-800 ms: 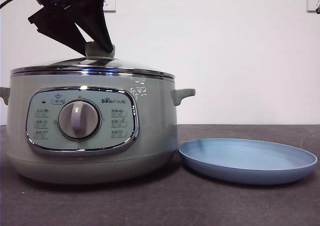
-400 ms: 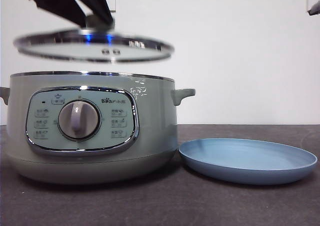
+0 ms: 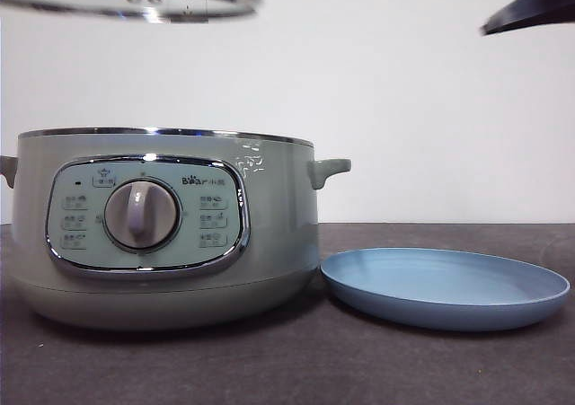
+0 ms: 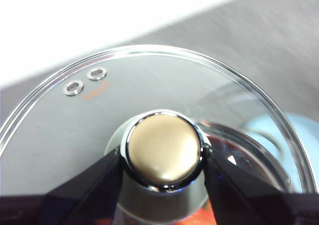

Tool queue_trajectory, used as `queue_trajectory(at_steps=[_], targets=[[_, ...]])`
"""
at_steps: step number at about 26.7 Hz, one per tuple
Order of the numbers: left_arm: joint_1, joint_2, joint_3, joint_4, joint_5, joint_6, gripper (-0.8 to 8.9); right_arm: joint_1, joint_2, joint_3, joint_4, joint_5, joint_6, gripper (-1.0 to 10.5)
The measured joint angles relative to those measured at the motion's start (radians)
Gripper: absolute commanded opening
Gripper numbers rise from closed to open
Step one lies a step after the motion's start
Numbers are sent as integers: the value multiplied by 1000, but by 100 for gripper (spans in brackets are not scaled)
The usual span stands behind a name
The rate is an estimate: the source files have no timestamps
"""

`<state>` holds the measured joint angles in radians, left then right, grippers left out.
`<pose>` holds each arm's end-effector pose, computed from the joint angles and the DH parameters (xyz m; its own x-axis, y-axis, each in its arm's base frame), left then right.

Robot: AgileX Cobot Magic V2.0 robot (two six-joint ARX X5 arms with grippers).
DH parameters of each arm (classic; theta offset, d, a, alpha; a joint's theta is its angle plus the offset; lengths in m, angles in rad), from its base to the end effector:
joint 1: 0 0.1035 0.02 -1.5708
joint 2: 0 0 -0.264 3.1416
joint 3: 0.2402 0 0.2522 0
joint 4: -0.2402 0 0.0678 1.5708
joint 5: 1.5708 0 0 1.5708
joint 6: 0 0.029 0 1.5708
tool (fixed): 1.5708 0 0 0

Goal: Take the pumpkin out from the steamer,put the pumpkin in the blue plate,close the lid

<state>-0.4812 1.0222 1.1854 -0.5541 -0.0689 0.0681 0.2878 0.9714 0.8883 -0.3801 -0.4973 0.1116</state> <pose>0.1815 -0.0925 0.3909 0.8495 -0.3659 -0.3801 0.4274 0.8997 0.0891 0.1913 0.0711 0.3193 0.6185 0.6806 -0.3927 -0.6069 0.7312 0.3115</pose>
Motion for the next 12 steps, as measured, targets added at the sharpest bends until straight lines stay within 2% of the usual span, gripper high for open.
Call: queue_trajectory(at_steps=[4, 12], targets=[[0, -87, 0, -16, -97, 0, -9, 101, 100, 50, -1, 4, -13, 668], [0, -218, 0, -96, -233, 2, -9, 266, 344, 249, -56, 11, -69, 666]])
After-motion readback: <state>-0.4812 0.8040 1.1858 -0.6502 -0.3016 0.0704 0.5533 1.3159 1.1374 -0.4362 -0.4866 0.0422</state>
